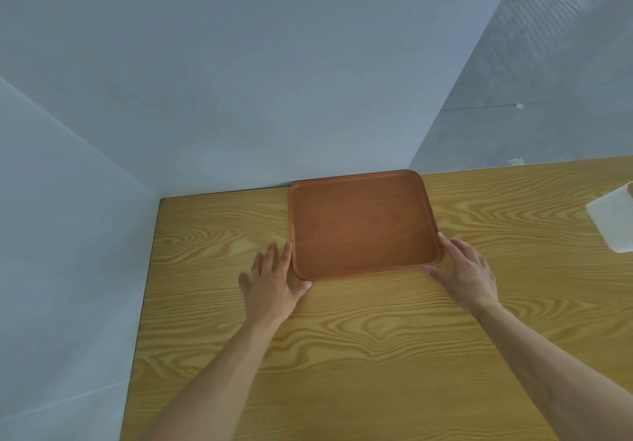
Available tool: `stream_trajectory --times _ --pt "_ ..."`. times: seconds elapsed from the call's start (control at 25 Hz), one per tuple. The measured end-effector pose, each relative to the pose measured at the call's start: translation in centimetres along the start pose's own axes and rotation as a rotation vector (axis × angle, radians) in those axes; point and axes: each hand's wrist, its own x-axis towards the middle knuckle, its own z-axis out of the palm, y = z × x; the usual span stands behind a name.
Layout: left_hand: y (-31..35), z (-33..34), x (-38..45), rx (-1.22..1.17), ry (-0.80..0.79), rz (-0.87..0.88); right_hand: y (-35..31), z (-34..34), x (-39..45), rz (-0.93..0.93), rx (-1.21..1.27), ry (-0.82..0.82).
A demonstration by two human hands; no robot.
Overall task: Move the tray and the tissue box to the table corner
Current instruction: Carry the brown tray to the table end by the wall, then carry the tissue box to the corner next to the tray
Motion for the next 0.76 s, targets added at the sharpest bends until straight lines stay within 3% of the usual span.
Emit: stream_trajectory --times 0.36,0.48,0.6,0.76 --pt "0.2 -1.5 0.2 -0.032 -0.101 -0.022 -1.3 -1.8 -0.4 0.019 -0.048 -0.159" --pt "1.0 -3.2 0.0 -0.071 -0.029 -0.013 -1.8 -2.7 -2.0 -0.044 -0.109 -0.103" --pt "2.4 -5.0 -0.4 -0.133 0.060 0.151 -1.1 -4.2 -3.9 -0.162 -0.217 -0.053" --pt "7.0 -7.2 -2.0 -0.139 -0.129 0.406 2.2 -8.0 -7.1 -0.251 -0.272 -0.060"
